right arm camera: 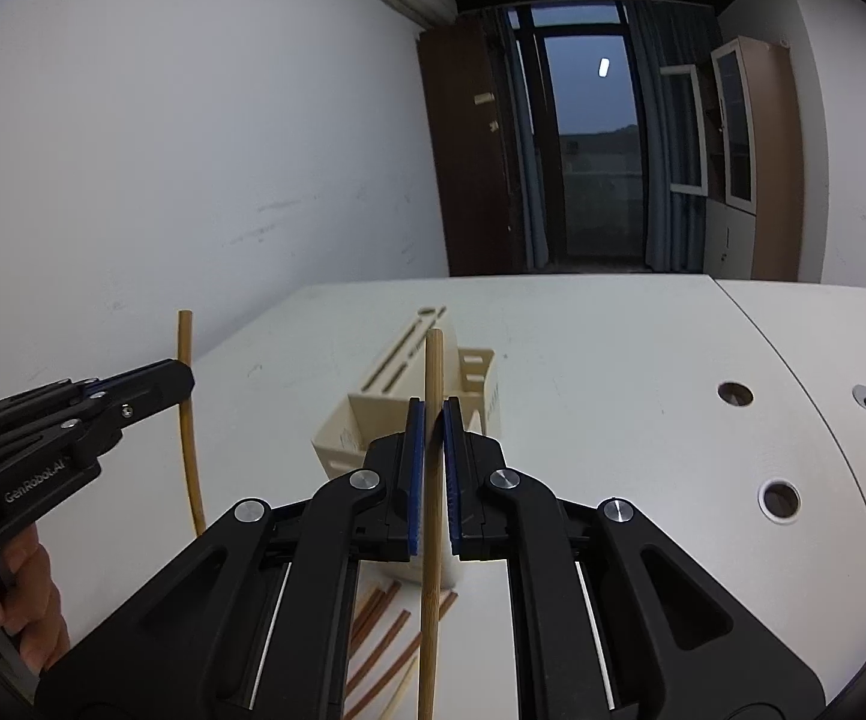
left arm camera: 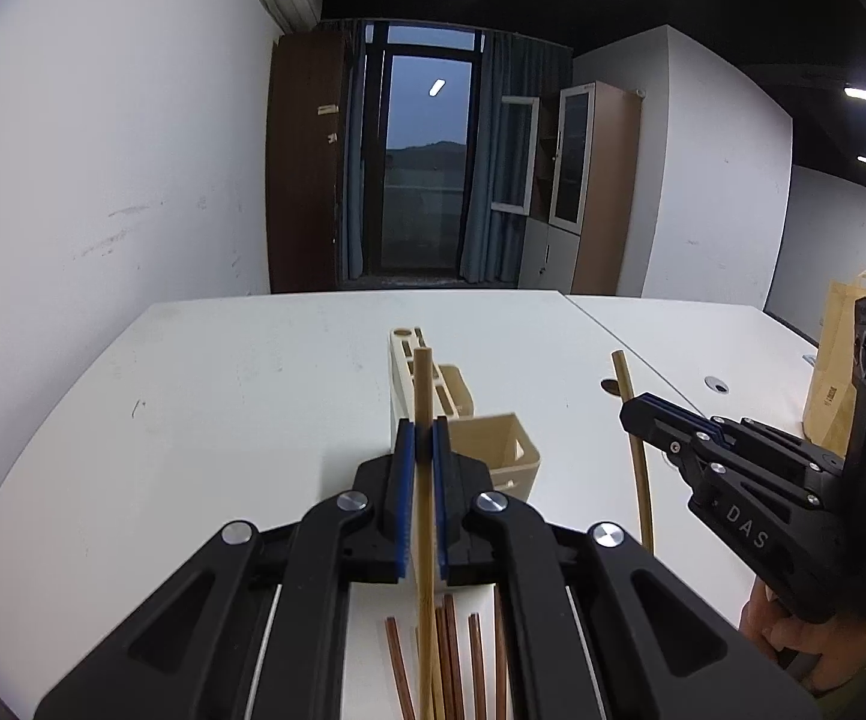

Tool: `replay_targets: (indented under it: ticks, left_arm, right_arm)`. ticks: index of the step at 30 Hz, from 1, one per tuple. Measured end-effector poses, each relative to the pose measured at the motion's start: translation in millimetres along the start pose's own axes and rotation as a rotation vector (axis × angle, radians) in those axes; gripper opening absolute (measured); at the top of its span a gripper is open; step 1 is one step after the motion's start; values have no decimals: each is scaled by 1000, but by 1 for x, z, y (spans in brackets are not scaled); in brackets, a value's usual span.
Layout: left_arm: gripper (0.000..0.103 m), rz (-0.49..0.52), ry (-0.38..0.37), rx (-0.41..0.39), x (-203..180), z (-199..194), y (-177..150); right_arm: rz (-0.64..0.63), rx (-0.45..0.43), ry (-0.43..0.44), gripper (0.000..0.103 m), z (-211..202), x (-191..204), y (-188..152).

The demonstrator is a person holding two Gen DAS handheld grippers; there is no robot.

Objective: Organize utensils
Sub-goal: 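Lift both held chopsticks upright and carry them above the cream holder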

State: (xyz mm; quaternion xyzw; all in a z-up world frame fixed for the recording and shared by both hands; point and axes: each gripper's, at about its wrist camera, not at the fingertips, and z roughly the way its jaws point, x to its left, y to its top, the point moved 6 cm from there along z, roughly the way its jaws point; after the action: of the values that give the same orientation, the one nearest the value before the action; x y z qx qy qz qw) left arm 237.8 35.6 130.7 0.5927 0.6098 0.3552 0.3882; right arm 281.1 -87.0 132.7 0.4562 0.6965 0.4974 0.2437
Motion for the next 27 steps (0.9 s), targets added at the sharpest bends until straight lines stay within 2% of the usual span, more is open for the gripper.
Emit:
replay_targets:
  ticks: [7, 12, 16, 23, 27]
  left_arm:
    - [6, -33, -19, -111, 3, -9, 25]
    - [6, -12, -13, -151, -1, -11, 30]
    - [6, -11, -16, -216, -6, -17, 39]
    - [6, -23, 14, -374, -6, -44, 54]
    - [6, -63, 23, -498, -2, -60, 61]
  right_arm:
    - [-27, -88, 31, 6, -2, 5, 23]
    - [-44, -156, 48, 6, -3, 8, 36]
    - [-59, -199, 81, 6, -4, 12, 45]
    - [-59, -341, 114, 6, -20, 14, 69]
    - [-44, -425, 121, 6, -24, 11, 78]
